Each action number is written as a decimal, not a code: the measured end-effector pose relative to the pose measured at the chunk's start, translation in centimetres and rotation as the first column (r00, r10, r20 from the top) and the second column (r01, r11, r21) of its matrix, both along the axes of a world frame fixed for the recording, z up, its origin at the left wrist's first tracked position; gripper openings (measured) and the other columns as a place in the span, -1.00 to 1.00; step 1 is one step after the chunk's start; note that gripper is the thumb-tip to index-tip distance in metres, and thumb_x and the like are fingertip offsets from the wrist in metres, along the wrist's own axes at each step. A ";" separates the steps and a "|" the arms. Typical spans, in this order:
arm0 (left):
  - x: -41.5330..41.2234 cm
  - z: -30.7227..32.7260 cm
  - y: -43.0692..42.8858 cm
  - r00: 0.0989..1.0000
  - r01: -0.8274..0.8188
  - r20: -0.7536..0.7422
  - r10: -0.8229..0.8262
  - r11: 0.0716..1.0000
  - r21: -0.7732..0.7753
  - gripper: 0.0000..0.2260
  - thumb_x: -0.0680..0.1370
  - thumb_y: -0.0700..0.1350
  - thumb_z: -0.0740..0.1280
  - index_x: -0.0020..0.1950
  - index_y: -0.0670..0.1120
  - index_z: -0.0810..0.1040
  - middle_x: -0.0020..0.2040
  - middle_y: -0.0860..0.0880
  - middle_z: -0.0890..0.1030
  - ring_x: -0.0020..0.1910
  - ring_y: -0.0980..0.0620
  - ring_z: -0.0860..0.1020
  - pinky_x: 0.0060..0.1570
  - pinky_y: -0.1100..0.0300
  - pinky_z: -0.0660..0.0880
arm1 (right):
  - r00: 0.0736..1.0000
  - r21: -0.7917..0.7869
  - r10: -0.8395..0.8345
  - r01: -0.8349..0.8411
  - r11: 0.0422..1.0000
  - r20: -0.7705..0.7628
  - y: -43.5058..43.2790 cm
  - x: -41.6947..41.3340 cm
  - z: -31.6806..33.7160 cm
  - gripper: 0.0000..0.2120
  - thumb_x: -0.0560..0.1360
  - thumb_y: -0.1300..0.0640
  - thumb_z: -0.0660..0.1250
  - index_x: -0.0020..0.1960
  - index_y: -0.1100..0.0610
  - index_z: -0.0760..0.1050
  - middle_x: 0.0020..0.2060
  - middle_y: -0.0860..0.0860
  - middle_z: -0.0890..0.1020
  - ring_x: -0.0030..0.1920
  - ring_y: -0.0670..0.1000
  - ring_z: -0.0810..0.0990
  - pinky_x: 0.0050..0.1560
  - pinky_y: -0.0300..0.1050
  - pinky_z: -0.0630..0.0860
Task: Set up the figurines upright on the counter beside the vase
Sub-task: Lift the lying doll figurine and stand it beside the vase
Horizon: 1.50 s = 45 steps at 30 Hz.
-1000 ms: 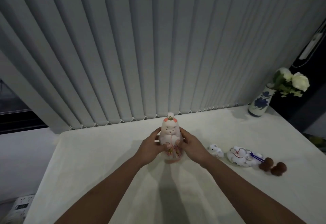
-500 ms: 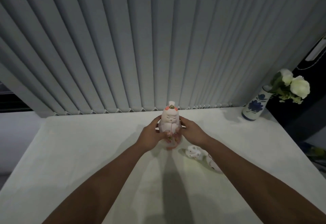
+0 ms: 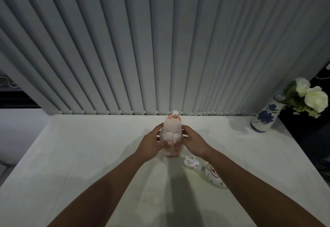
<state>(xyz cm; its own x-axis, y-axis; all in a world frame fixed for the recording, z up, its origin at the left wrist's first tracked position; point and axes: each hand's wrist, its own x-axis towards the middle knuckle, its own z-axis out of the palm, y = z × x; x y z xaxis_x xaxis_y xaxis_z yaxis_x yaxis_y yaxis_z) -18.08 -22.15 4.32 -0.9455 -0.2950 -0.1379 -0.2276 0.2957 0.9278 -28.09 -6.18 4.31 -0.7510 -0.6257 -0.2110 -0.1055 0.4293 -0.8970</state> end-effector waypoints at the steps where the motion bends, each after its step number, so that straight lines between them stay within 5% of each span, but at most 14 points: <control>1: 0.0 0.0 0.0 1.000 -0.005 -0.010 0.005 1.000 0.004 -0.37 0.30 -0.02 0.52 0.31 0.23 0.36 0.11 0.02 0.62 0.04 -0.05 0.61 0.12 -0.08 0.56 | 1.000 -0.006 0.002 -0.002 1.000 0.004 0.0 0.0 0.0 -0.56 0.50 0.29 0.27 0.36 0.10 0.37 0.24 0.06 0.57 0.20 0.02 0.55 0.20 -0.04 0.52; 4: 0.0 -0.5 0.1 0.999 -0.009 -0.035 0.009 1.000 0.017 -0.40 0.26 0.07 0.52 0.21 0.38 0.37 0.10 0.06 0.63 0.03 -0.04 0.61 0.09 -0.05 0.57 | 0.999 -0.052 0.008 -0.006 0.999 0.046 0.4 0.2 -0.2 -0.56 0.49 0.27 0.31 0.35 0.07 0.39 0.24 0.04 0.57 0.19 0.02 0.58 0.17 -0.08 0.53; 8: 0.1 -1.7 -0.1 0.999 -0.014 -0.047 0.015 0.999 0.035 -0.41 0.32 0.01 0.53 0.26 0.30 0.38 0.12 0.12 0.60 0.02 0.03 0.60 0.07 -0.03 0.59 | 0.973 -0.158 -0.011 0.049 0.986 0.231 1.1 1.1 0.4 -0.54 0.45 0.11 0.37 0.33 -0.03 0.41 0.20 -0.08 0.59 0.15 -0.09 0.58 -0.11 -0.35 0.51; 12: 0.0 -2.3 -0.5 1.000 0.012 -0.010 -0.011 0.998 0.054 -0.46 0.32 0.03 0.51 0.19 0.37 0.38 0.10 0.19 0.59 0.06 0.11 0.57 0.05 0.11 0.56 | 0.933 -0.229 -0.005 0.093 0.969 0.359 1.2 1.4 0.5 -0.68 0.55 0.25 0.28 0.24 -0.04 0.49 0.04 -0.13 0.67 0.02 -0.18 0.64 -0.19 -0.35 0.53; 16: 0.0 -3.4 -1.2 0.996 0.083 0.029 -0.086 0.991 0.104 -0.27 0.26 0.08 0.54 0.36 0.19 0.30 0.20 0.12 0.55 0.17 0.08 0.53 0.12 0.10 0.54 | 0.929 -0.281 0.002 0.111 0.953 0.370 0.6 1.8 0.3 -0.60 0.52 0.31 0.30 0.32 0.05 0.45 0.17 0.07 0.64 0.15 0.06 0.63 -0.04 -0.21 0.57; 20: -0.1 -4.5 -1.7 0.985 0.155 0.050 -0.165 0.975 0.161 -0.23 0.27 0.07 0.53 0.39 0.23 0.24 0.23 0.12 0.54 0.19 0.09 0.53 0.18 0.03 0.54 | 0.925 -0.255 0.021 0.082 0.963 0.379 0.2 1.0 -0.2 -0.57 0.48 0.14 0.41 0.32 0.00 0.45 0.21 0.04 0.63 0.23 0.08 0.58 0.24 0.03 0.51; 25: -1.4 -4.0 -2.7 0.979 0.183 0.060 -0.196 0.967 0.176 -0.34 0.35 -0.04 0.52 0.35 0.26 0.30 0.16 -0.01 0.61 0.12 0.00 0.59 0.08 0.06 0.59 | 0.922 -0.219 -0.036 0.129 0.967 0.386 -0.4 0.8 1.1 -0.63 0.51 0.14 0.37 0.30 -0.06 0.47 0.13 -0.03 0.67 0.12 -0.07 0.64 -0.06 -0.28 0.55; 29: -3.0 -3.2 -3.4 0.972 0.211 0.078 -0.222 0.969 0.131 -0.35 0.30 0.03 0.54 0.32 0.26 0.35 0.13 0.07 0.64 0.10 0.04 0.59 0.16 -0.02 0.55 | 0.926 -0.234 -0.126 0.219 0.947 0.356 -1.1 0.7 1.1 -0.64 0.51 0.08 0.38 0.28 -0.12 0.49 0.15 0.01 0.66 0.14 -0.01 0.63 0.12 -0.07 0.55; 33: -4.2 -2.6 -3.1 0.970 0.219 0.080 -0.228 0.970 0.109 -0.37 0.31 0.05 0.54 0.29 0.33 0.35 0.08 0.07 0.67 0.09 0.06 0.61 0.15 -0.02 0.55 | 0.938 -0.260 -0.201 0.277 0.925 0.283 -1.0 0.5 1.9 -0.68 0.53 0.08 0.35 0.26 -0.14 0.50 0.10 -0.03 0.68 0.07 -0.07 0.66 -0.14 -0.28 0.55; 37: -6.3 -0.9 -1.6 0.971 0.233 0.033 -0.238 0.967 0.103 -0.38 0.28 0.06 0.55 0.26 0.35 0.38 0.06 0.07 0.68 0.08 0.05 0.60 0.15 -0.02 0.55 | 0.943 -0.318 -0.254 0.313 0.895 0.213 0.4 -0.5 3.4 -0.70 0.54 0.12 0.33 0.22 -0.17 0.52 0.09 -0.06 0.68 0.10 -0.04 0.65 -0.05 -0.19 0.55; 41: -8.5 1.2 1.2 0.959 0.284 -0.008 -0.285 0.956 0.078 -0.36 0.33 0.01 0.55 0.32 0.28 0.35 0.07 0.03 0.66 0.05 0.08 0.61 0.06 0.19 0.57 | 0.943 -0.347 -0.288 0.330 0.878 0.167 3.4 -1.7 5.0 -0.70 0.55 0.11 0.32 0.23 -0.18 0.51 0.10 -0.07 0.68 0.09 -0.07 0.66 -0.08 -0.23 0.54; 45: -10.6 2.8 5.2 0.937 0.345 -0.075 -0.341 0.937 0.055 -0.37 0.36 0.00 0.54 0.35 0.22 0.35 0.15 0.01 0.63 0.11 0.03 0.59 0.10 0.10 0.58 | 0.938 -0.364 -0.310 0.346 0.865 0.154 7.4 -3.2 6.1 -0.71 0.55 0.10 0.32 0.18 -0.23 0.52 0.11 -0.11 0.67 0.08 -0.11 0.66 -0.03 -0.19 0.57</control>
